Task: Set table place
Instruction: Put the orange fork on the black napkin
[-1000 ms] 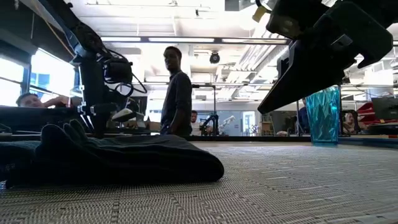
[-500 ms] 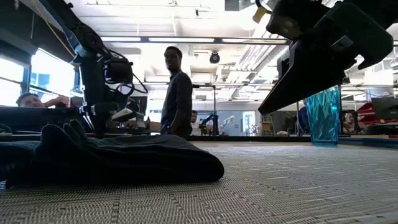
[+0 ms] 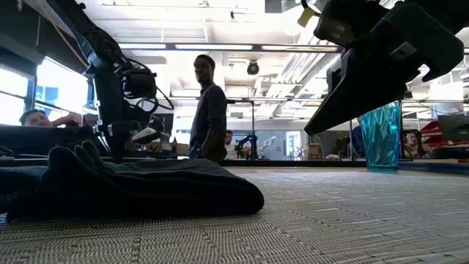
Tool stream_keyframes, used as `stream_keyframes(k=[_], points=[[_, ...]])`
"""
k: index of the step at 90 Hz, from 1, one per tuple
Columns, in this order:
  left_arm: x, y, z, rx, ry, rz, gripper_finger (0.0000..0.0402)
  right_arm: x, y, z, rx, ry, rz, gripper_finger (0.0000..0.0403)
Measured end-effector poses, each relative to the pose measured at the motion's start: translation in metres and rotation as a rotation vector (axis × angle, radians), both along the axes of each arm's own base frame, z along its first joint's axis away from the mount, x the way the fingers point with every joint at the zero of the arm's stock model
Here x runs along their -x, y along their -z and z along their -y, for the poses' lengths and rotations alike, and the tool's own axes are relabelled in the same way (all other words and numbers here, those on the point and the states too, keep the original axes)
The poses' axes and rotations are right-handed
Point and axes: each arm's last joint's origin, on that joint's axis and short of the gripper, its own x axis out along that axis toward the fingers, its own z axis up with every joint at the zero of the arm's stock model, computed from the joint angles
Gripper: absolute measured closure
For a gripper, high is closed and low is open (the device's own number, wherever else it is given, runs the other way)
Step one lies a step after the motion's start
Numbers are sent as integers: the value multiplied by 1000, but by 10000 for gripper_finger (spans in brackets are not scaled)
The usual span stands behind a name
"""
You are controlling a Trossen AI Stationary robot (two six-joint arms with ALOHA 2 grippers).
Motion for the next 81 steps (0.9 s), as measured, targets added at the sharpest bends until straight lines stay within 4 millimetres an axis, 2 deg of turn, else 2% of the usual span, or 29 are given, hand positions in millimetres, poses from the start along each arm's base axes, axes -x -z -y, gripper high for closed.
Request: stream_keyframes(k=[18, 51, 66, 81], points=[[0, -22, 13, -98, -58, 32, 401, 0, 0, 0, 1, 0, -2, 277], [-8, -54, 53, -164, -39, 170, 401, 0, 0, 0, 2, 0, -4, 277], [-9, -61, 65, -174, -13, 195, 401, 0, 0, 0, 2, 0, -4, 277], [-6, -58, 63, -187, -7, 135, 399, 0, 0, 0, 2, 0, -3, 277]])
